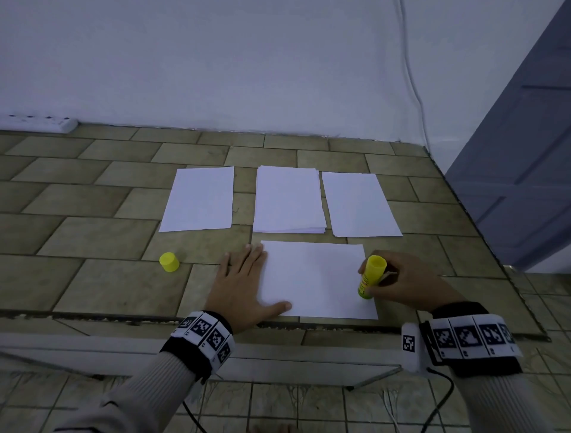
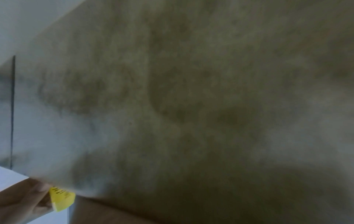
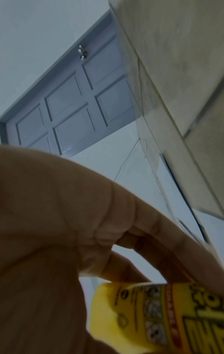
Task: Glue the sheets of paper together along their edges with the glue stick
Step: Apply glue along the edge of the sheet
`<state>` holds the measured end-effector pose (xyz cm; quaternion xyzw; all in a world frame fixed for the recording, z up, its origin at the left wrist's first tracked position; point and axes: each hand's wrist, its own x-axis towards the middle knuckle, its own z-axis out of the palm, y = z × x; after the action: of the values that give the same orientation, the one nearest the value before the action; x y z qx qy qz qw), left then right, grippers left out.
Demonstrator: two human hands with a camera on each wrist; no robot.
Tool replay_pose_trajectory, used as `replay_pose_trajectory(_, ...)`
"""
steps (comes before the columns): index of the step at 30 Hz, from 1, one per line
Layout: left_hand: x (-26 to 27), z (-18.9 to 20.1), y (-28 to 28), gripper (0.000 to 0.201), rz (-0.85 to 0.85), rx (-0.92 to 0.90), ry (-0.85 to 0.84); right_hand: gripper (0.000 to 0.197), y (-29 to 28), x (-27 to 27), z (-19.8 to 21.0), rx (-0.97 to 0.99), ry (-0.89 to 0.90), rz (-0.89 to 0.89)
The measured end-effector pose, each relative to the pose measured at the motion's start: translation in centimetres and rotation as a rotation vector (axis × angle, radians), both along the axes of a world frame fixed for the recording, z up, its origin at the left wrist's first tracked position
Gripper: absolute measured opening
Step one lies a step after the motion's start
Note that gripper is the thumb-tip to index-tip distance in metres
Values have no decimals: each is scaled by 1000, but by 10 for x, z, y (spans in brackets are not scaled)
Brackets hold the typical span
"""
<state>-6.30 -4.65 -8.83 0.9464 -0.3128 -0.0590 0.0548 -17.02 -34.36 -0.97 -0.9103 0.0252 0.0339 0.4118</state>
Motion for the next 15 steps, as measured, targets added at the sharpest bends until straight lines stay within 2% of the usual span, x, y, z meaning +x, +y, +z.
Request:
replay_pose_trajectory(7,0,1,0,123,-2,3,2,20,-10,45,-7,-185,-146,-114)
replay_pose_trajectory(12,0,0,1,120,1,-33,6,20,-11,66,-10,-208,-178,-176)
replay_pose_trajectory(15,0,-1,0,118,3,-14,10,32,-6,65,-4,-202,-166,-244)
